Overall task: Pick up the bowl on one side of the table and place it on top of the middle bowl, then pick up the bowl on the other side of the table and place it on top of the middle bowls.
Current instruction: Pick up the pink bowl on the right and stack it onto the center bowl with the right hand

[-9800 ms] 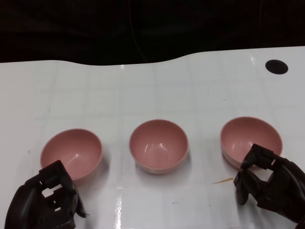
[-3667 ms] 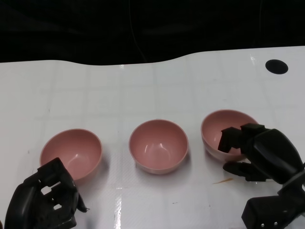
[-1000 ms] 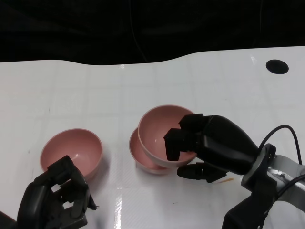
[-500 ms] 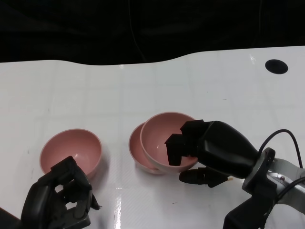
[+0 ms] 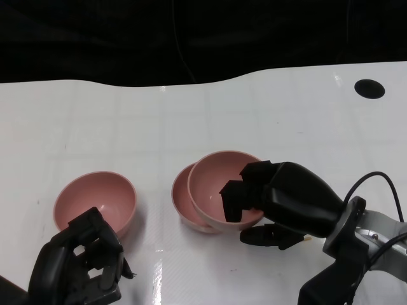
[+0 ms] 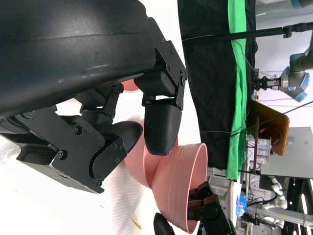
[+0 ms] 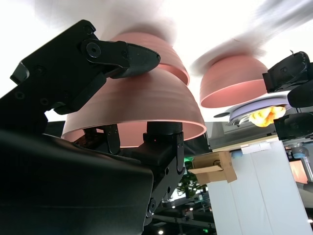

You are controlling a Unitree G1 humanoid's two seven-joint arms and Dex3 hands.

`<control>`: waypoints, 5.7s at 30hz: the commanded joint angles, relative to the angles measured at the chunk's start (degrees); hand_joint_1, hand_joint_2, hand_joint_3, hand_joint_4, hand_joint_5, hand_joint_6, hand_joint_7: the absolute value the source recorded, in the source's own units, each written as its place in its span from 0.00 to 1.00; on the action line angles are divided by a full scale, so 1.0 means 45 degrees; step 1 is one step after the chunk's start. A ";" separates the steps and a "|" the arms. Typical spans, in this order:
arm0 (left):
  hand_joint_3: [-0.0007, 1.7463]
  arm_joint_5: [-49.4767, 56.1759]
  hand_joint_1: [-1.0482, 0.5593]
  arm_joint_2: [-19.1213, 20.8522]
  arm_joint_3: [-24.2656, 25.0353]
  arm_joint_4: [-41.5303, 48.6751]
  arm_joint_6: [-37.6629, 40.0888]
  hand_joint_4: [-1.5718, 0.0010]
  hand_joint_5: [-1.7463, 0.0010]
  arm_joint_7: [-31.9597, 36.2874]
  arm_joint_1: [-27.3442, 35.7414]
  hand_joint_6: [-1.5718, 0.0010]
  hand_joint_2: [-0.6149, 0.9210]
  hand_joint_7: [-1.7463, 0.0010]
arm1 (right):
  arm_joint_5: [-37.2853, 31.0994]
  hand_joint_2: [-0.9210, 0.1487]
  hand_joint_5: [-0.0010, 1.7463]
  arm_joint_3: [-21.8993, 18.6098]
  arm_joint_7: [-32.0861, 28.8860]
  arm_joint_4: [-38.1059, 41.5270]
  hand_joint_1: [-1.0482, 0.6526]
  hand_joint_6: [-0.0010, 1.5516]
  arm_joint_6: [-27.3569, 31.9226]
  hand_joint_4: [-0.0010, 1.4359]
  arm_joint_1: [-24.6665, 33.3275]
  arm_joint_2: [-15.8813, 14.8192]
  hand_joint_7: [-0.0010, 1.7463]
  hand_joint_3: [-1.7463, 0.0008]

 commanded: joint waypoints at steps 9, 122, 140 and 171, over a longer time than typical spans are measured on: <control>0.72 0.0078 0.62 0.0092 0.0039 0.0007 -0.0037 0.51 0.00 0.0151 0.0134 0.56 0.76 0.03 | -0.0001 0.26 1.00 0.0013 -0.0098 0.0079 0.53 0.40 -0.0004 0.61 -0.0289 -0.0019 1.00 0.53; 0.70 0.0327 0.64 -0.0184 -0.0004 0.0951 -0.0918 0.52 0.00 0.0260 -0.0287 0.55 0.78 0.06 | -0.1300 0.12 1.00 0.2217 -0.2558 0.3851 0.50 0.41 0.0608 0.59 -0.2432 0.1331 0.93 0.70; 0.69 0.0151 0.63 -0.0107 0.0029 0.1018 -0.0895 0.54 0.00 0.0024 -0.0320 0.55 0.79 0.08 | -0.0859 0.00 0.00 0.1984 -0.0047 0.2938 0.08 0.23 0.1654 0.24 -0.2108 0.0824 0.00 0.72; 0.70 0.0421 0.62 0.0147 0.0181 0.1125 -0.0910 0.53 0.00 0.0188 -0.0354 0.56 0.77 0.08 | 0.1854 0.00 0.01 -0.1225 0.0973 -0.0694 0.10 0.11 0.2301 0.04 0.1354 -0.1722 0.02 0.73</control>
